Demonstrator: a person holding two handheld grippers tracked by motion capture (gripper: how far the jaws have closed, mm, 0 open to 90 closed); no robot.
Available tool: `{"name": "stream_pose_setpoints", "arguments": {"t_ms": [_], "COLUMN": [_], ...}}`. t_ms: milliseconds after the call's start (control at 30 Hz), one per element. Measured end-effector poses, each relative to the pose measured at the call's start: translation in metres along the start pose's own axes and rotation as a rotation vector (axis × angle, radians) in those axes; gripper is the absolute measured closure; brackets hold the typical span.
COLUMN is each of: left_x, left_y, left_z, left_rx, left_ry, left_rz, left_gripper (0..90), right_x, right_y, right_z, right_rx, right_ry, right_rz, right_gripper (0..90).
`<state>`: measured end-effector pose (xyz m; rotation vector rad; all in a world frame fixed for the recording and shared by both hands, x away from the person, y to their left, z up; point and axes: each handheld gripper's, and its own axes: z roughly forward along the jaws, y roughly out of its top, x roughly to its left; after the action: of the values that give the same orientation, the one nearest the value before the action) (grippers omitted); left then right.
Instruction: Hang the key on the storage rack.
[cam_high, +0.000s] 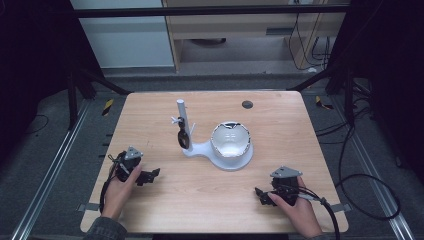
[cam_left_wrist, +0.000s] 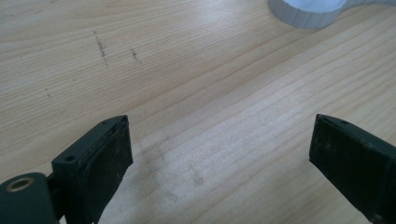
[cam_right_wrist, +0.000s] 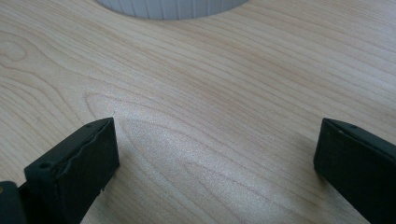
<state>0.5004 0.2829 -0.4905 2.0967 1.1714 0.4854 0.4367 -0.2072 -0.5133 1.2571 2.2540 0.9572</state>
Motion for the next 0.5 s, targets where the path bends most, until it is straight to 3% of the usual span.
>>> {"name": "stream_pose_setpoints", "arguments": {"t_ms": [167,500], "left_x": [0.001,0.003], "left_y": [-0.006,-0.01], "left_z": [0.012,0.014], "left_rx": [0.019,-0.008], "left_ry": [0.015,0.039], "left_rz": [-0.026,0.005], "left_gripper": [6.0,3.4], "right_x": [0.0,0.0], "right_y": [0.0,0.0], "right_z": [0.0,0.0], "right_rx": [0.0,0.0], "right_ry": [0.0,-0.002], "right_rz": [0.0,0.001], "right_gripper": [0.5,0.4]}}
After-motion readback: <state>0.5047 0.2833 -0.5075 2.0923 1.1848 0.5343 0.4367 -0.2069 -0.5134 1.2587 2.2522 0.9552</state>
